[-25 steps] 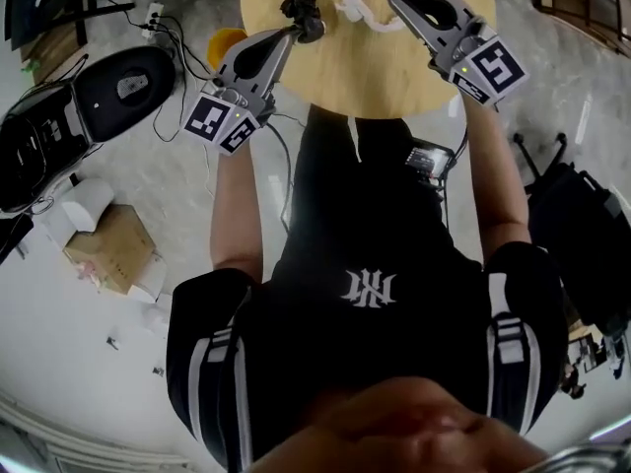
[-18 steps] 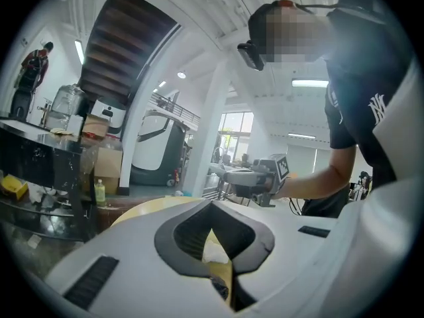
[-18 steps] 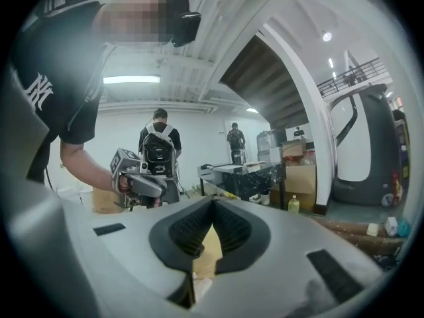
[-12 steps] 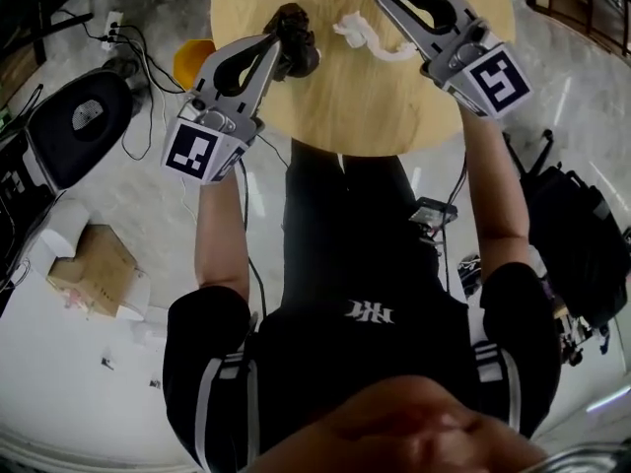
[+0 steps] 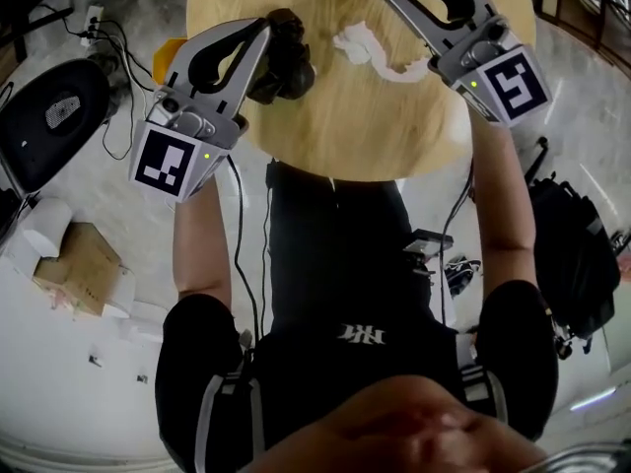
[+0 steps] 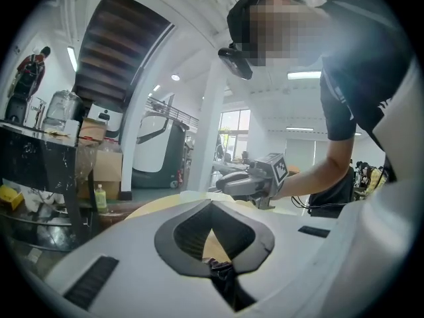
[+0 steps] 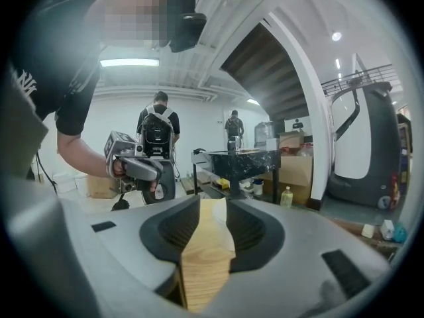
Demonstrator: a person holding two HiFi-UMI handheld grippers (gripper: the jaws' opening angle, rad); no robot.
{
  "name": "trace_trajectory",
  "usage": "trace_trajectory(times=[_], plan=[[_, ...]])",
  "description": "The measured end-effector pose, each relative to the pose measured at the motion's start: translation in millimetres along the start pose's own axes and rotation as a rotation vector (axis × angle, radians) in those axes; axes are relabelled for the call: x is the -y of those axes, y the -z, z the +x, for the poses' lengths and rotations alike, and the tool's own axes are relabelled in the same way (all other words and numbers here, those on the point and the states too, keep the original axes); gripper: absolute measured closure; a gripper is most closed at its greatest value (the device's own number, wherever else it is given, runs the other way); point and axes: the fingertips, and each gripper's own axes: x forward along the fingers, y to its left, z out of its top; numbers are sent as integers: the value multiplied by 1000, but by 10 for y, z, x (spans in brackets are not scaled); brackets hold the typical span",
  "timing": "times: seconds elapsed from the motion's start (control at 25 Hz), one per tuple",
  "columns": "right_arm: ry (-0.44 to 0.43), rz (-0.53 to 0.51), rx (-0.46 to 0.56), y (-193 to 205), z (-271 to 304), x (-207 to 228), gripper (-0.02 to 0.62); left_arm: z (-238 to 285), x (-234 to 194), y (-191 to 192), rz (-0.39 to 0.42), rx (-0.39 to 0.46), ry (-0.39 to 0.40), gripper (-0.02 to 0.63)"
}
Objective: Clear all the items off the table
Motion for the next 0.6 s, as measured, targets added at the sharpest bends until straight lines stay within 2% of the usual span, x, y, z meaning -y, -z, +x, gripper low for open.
trace_trajectory(times=[0.08, 0.2, 0.28, 0.4, 0.48, 0.6], plan=[[-1, -3, -5, 42, 43, 47, 400, 43, -14, 39, 10, -8, 5, 594], [8, -15, -16, 85, 96, 109, 394, 74, -28, 73, 11, -12, 8, 594], [16, -12, -27, 126, 139, 149, 318, 83, -30, 96, 11, -16, 12, 594], [13, -5, -40, 189, 224, 192, 292, 88, -39, 130, 6, -21, 15, 594], [12, -3, -53, 244, 296, 222, 203, 83, -53, 149, 0, -23, 14, 594], [12, -17, -67, 299, 414, 257, 195, 67, -82, 174, -2, -25, 10, 594]])
